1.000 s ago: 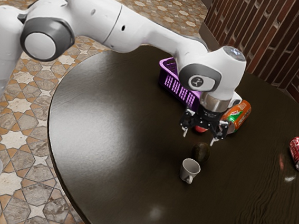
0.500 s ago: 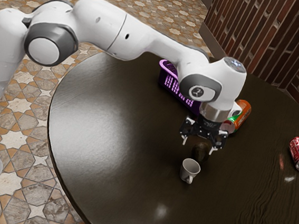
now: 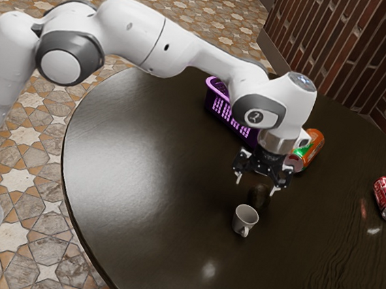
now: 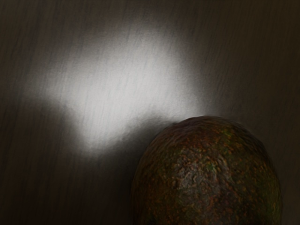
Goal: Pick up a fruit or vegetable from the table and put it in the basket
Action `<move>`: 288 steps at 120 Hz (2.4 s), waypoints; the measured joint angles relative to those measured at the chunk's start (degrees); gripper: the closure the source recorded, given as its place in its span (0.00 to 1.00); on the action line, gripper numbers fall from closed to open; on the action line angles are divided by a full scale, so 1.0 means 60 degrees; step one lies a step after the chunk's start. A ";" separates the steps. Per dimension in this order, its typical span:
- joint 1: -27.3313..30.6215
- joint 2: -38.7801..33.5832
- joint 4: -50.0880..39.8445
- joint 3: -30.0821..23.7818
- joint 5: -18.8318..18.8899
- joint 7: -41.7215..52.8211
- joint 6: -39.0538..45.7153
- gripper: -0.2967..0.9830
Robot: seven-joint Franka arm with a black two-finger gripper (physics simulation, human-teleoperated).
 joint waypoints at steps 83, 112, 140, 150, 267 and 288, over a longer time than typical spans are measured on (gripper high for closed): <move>0.0045 0.0710 0.0365 -0.0018 -0.0163 0.0224 0.0107 0.26; 0.0048 0.0720 0.0358 -0.0019 -0.0251 0.0377 0.0126 0.50; -0.0021 0.0152 0.0358 0.0006 -0.0340 0.0542 -0.0137 0.55; -0.0021 -0.0704 0.0366 0.0399 -0.0333 0.0586 -0.0466 0.55; 0.5002 0.1756 0.5320 0.0075 -0.0617 0.4519 -0.0347 0.37; 0.4999 0.1741 0.5061 -0.0029 -0.0575 0.5019 0.0179 0.27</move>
